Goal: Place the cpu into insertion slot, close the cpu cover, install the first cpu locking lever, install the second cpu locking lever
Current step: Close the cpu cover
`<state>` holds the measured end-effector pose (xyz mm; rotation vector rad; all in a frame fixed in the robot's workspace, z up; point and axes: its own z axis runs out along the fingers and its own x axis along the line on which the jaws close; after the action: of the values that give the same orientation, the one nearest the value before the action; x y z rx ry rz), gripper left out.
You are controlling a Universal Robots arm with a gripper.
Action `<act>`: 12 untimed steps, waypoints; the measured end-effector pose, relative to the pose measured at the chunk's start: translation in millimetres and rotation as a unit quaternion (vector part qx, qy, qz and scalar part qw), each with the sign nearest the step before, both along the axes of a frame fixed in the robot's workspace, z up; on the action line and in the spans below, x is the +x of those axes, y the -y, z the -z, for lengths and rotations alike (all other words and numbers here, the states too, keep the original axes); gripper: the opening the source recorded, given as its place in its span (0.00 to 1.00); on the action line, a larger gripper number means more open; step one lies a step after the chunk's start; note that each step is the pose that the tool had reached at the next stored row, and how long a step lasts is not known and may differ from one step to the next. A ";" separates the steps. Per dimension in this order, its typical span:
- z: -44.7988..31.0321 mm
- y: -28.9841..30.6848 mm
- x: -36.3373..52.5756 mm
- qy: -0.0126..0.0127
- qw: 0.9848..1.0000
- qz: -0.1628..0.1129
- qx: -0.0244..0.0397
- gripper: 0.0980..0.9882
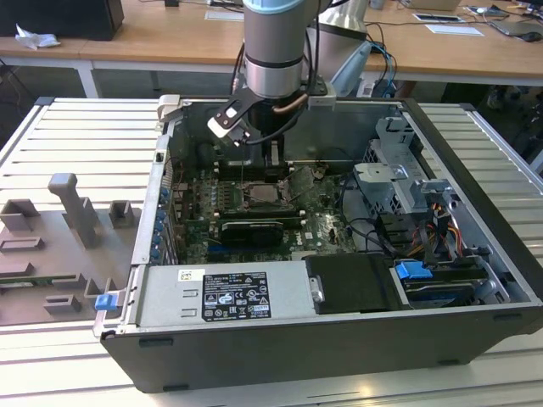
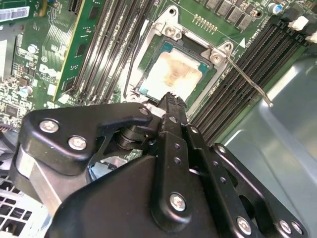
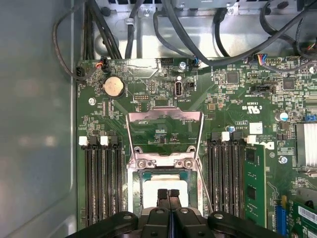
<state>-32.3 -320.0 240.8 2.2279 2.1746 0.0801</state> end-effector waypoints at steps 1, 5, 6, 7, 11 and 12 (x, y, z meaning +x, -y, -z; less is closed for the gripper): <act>-1.9 0.0 0.0 0.000 1.000 0.000 0.000 0.01; -12.4 -0.1 0.0 0.000 1.000 0.000 0.000 0.01; -14.4 -0.1 0.0 0.000 1.000 0.001 -0.001 0.01; -16.3 -0.1 0.1 0.000 1.000 0.001 -0.001 0.01; -17.9 0.1 19.8 -0.002 1.000 0.000 0.000 0.01; -17.9 0.2 21.0 -0.002 1.000 0.001 0.000 0.01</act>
<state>-11.3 -320.2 258.7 2.2310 2.1752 0.0738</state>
